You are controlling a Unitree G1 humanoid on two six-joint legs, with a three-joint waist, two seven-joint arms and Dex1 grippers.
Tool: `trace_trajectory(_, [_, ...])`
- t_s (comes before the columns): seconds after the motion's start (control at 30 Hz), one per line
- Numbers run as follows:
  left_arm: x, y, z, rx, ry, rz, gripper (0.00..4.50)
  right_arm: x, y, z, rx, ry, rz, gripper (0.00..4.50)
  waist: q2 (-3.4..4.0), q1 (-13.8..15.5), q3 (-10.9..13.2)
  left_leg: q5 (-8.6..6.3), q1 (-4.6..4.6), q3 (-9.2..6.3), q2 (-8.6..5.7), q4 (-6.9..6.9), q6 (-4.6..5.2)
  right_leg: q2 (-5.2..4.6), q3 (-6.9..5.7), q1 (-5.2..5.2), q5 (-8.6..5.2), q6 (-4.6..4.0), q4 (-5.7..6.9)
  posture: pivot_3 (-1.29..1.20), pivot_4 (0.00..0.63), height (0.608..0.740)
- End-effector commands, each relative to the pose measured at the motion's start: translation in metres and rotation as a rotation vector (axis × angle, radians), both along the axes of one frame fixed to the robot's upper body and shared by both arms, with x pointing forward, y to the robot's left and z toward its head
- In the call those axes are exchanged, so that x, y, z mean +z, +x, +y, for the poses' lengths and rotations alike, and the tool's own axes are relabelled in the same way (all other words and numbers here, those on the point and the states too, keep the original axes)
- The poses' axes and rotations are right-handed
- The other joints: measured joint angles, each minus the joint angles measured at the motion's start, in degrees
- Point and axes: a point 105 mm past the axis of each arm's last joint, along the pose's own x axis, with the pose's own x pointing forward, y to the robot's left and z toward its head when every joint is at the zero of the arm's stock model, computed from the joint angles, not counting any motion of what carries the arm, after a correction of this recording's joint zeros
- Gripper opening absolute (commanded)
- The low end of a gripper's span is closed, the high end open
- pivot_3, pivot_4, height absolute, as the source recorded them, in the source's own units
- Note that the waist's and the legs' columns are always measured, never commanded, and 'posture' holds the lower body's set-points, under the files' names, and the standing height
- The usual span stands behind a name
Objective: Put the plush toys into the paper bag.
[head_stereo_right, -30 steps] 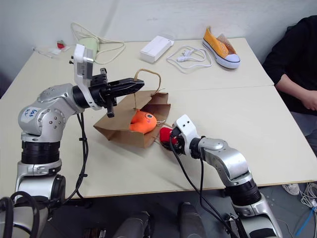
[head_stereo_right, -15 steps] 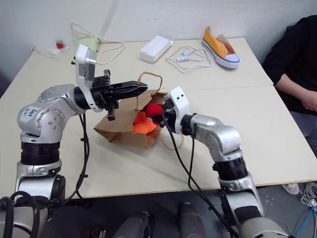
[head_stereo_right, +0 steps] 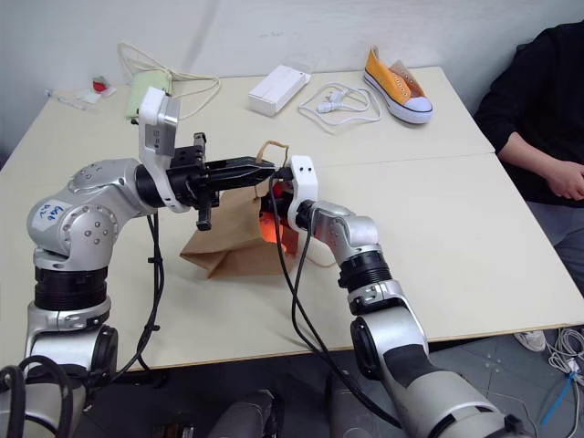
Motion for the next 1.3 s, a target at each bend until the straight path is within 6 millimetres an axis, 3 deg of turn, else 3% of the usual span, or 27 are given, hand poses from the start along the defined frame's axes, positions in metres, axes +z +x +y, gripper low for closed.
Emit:
trace_trajectory(0.03, [0.011,0.002,0.008,0.041,-0.027,-0.062,0.0,0.016,-0.003,0.009,0.051,0.025,-0.042,1.68,0.0,-0.1,0.0,0.0,0.0,0.0,0.01,0.0,0.0,0.0,0.0,0.0,0.0,0.0,0.0,0.0,0.15,0.74])
trace_trajectory(0.17, [0.006,0.006,0.011,0.06,-0.028,-0.053,0.0,0.034,-0.012,0.0,0.095,0.082,-0.069,3.02,0.01,-0.1,0.0,0.0,0.0,0.0,0.01,0.01,0.0,0.01,0.0,0.0,0.0,0.0,0.0,0.0,0.15,0.74])
trace_trajectory(0.3, [0.004,0.01,0.015,0.078,-0.035,-0.045,0.0,0.051,-0.036,-0.021,0.133,0.072,-0.13,4.42,0.0,0.4,0.0,0.0,-0.01,-0.06,0.0,0.03,0.0,-0.01,-0.03,0.0,0.0,0.0,0.02,0.0,0.15,0.74])
trace_trajectory(0.57, [0.007,0.019,0.029,0.112,-0.037,-0.041,0.0,0.053,-0.077,-0.085,0.057,-0.02,-0.146,4.47,0.0,0.8,0.0,-0.01,-0.05,-0.04,-0.02,0.02,0.01,-0.03,-0.02,-0.01,0.0,0.0,-0.01,0.0,0.15,0.74])
trace_trajectory(0.7, [0.007,0.018,0.027,0.105,-0.035,-0.043,0.0,0.027,-0.097,-0.124,-0.05,-0.067,-0.051,4.47,0.0,1.4,0.0,-0.01,-0.04,-0.01,-0.02,0.0,0.02,-0.03,0.01,0.01,0.0,0.0,-0.04,0.0,0.15,0.74])
trace_trajectory(0.8, [0.007,0.018,0.023,0.091,-0.033,-0.042,0.0,0.006,-0.104,-0.136,-0.096,-0.09,0.013,4.47,-0.01,2.0,0.0,-0.01,-0.05,0.02,-0.02,0.0,0.02,-0.03,0.03,0.01,0.0,0.0,-0.03,0.0,0.15,0.74])
trace_trajectory(0.97, [0.009,0.016,0.017,0.064,-0.029,-0.046,0.0,-0.029,-0.105,-0.138,-0.135,-0.088,0.119,4.47,-0.01,1.9,0.0,-0.01,-0.01,0.06,-0.04,0.02,0.03,-0.04,0.08,0.03,0.0,0.0,0.02,0.0,0.15,0.74])
trace_trajectory(1.17, [0.01,0.016,0.015,0.057,-0.026,-0.05,0.0,-0.034,-0.105,-0.113,-0.092,0.007,0.161,4.47,-0.03,1.8,0.0,-0.01,0.05,0.09,-0.02,0.01,0.03,-0.02,0.1,0.03,0.0,0.0,0.03,0.0,0.15,0.74])
trace_trajectory(1.3, [0.009,0.015,0.014,0.055,-0.014,-0.061,0.0,-0.027,-0.106,-0.097,-0.061,0.111,0.177,3.56,-0.03,1.8,0.0,-0.01,0.05,0.08,-0.01,0.0,0.02,-0.01,0.09,0.02,0.0,0.0,0.04,0.0,0.15,0.74])
